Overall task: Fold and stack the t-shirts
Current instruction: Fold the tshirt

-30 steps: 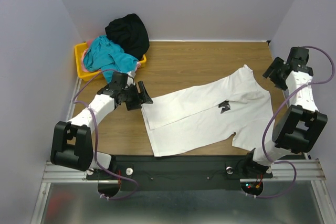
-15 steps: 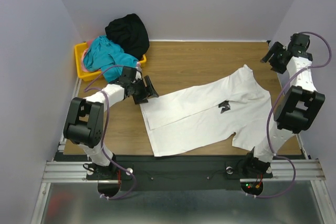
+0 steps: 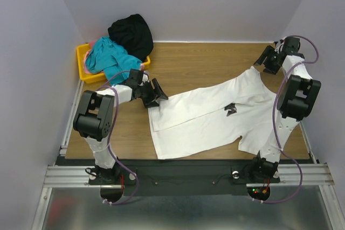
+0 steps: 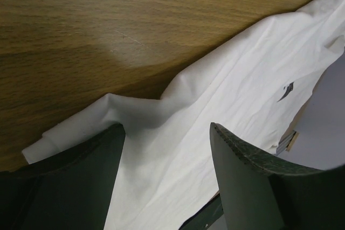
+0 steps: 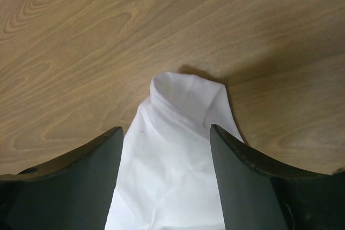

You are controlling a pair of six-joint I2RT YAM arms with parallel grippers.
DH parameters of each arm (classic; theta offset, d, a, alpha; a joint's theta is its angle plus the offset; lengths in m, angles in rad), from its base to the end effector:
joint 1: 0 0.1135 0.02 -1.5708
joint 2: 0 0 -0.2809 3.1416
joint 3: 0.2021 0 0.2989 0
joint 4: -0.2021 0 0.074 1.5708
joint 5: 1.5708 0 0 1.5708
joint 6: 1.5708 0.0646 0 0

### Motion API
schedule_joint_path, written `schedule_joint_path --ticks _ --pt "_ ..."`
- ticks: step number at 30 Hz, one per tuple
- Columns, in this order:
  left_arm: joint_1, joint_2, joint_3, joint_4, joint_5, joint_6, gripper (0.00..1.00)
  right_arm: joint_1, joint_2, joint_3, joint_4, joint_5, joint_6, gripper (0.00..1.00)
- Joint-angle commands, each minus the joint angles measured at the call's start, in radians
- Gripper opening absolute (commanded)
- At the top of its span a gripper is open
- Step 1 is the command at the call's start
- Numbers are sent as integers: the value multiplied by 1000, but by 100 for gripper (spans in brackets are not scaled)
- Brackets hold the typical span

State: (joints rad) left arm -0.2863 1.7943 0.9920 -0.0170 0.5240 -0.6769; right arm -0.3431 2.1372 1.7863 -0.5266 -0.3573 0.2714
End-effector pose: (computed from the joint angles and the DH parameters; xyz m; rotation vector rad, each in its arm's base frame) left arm 0.3915 -0.1489 0.1237 -0.2264 2.5120 -1.0544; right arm 0.5277 -0.1645 0.2028 0.5788 2.3436 0.4035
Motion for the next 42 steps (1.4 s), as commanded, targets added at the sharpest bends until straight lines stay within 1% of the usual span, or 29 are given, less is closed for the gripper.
schedule_joint_path --ticks 1,7,14,17,18,19,20,23,31,36,42 --pt "-4 43 4 -72 -81 17 77 29 32 77 57 -8 -31 71" --pt "-2 51 40 -138 -99 46 78 50 116 131 62 11 -47 70" --pt "1 39 42 -167 -117 57 78 61 170 160 60 35 -61 63" --pt "6 30 34 -173 -119 57 78 62 179 163 60 32 -64 48" --pt "9 28 31 -178 -125 59 79 62 178 165 60 38 -61 39" --pt "12 25 28 -178 -127 60 79 64 178 165 60 49 -60 35" --pt "15 22 25 -181 -127 59 79 64 176 170 60 73 -55 22" --pt "26 10 4 -181 -137 60 79 64 171 177 60 122 -37 0" --pt "45 -33 -50 -199 -193 66 79 64 153 193 60 270 26 1" --pt "62 -47 -76 -209 -216 79 79 62 173 206 59 299 60 5" --pt "67 -58 -98 -212 -239 80 79 58 199 222 59 328 89 6"
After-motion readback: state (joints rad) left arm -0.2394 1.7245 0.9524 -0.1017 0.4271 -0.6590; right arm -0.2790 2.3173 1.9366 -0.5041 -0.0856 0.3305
